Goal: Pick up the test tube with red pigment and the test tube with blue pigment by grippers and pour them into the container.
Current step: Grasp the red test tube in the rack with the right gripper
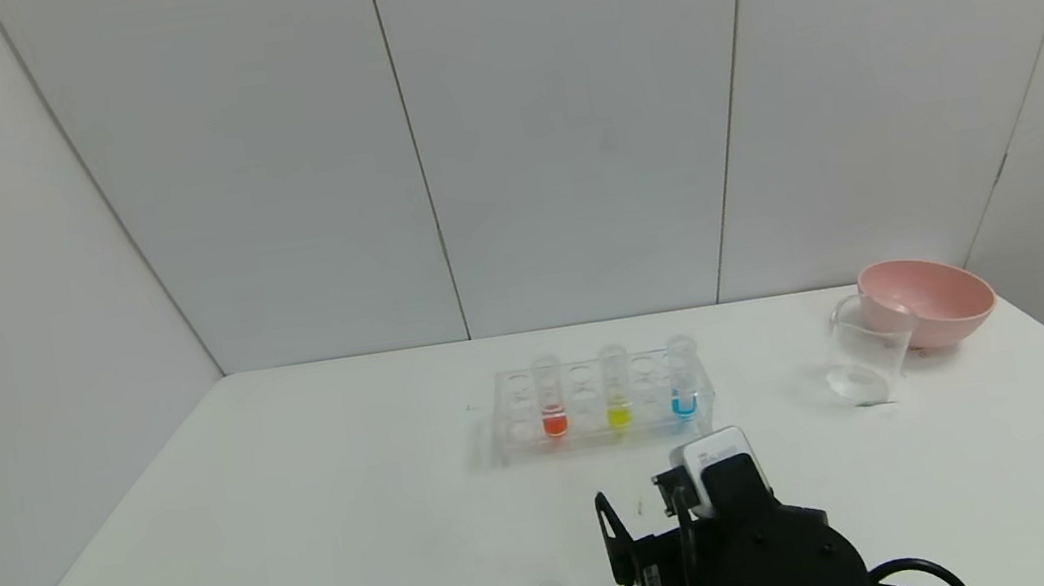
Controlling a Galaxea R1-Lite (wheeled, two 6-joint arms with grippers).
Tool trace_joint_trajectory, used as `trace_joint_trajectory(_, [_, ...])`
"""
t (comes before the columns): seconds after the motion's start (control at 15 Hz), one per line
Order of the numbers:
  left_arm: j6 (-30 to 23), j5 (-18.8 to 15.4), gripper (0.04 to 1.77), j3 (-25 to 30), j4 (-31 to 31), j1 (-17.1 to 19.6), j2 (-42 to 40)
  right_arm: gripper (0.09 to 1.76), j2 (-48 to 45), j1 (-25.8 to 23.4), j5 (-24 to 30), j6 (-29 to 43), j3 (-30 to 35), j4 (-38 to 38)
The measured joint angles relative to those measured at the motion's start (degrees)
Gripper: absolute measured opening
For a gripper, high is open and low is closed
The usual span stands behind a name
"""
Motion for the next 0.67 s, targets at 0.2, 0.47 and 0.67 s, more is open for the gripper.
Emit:
trace_joint_trajectory(0.2, [0.00, 0.00, 1.76, 0.00, 0.00, 0.00, 0.00, 1.71, 1.73, 0.26, 0.38, -0.43, -8.80, 5.52])
trace_joint_trajectory(0.47, [0.00, 0.00, 1.76, 0.00, 0.00, 0.00, 0.00, 1.71, 5.92, -0.94, 3.10, -2.29, -17.92, 8.02])
trace_joint_trajectory(0.67, [0.00, 0.00, 1.76, 0.00, 0.00, 0.00, 0.00, 1.71, 10.40, -3.19, 5.06, -2.97, -23.13, 8.18])
